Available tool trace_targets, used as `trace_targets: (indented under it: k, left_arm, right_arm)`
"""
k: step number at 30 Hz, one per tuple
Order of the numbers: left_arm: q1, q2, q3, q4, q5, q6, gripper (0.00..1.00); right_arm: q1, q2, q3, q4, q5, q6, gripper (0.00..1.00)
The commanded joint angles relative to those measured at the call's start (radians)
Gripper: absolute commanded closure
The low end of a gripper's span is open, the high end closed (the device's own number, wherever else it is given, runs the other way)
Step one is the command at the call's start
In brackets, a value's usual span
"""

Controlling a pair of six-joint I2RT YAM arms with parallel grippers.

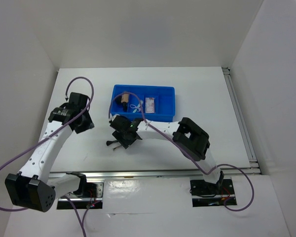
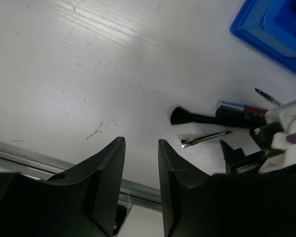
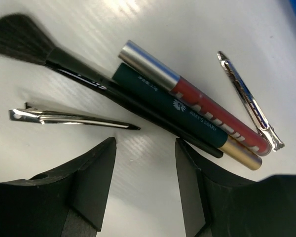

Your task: Organize the makeup

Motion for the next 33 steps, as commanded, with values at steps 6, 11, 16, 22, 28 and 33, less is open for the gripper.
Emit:
trace_targets:
  k: [6,11,16,22,28,33]
  left_arm:
    - [0.005,-0.084,-0.088,-0.027,0.046,-0.02,0.54]
    - [0.005,-0.064,-0.047,-0.027,0.022,-0.011,0.54]
    - [0.005,-0.064,-0.024,-0.027,0.013,-0.011,0.54]
    - [0.005,-0.064,-0.024,-0.027,0.013,-0.011,0.54]
    - [0.014,-0.043,0.049,-0.071,-0.04,-0.041,0.53]
    - [0.036,-0.01,0.203,-0.133,-0.031,-0.078,0.5]
  right_arm:
    - [-0.028,-0.037,0.042,0.05,-0.007,-0.01,0.42]
    - [-0.028,-0.037,0.051,0.06,0.015,-0.03,0.42]
    - [-0.028,-0.019,0.108,0.041,0.004,-0.059,0.44]
    - [-0.028,-0.039,0.117,0.032,-0.057,-0.081,0.44]
    - [0.02,-0.029,0.117,0.041,-0.137,-0.141,0.42]
    - [0.042,-0.009,0.126,0.05,-0.158,-0.161,0.41]
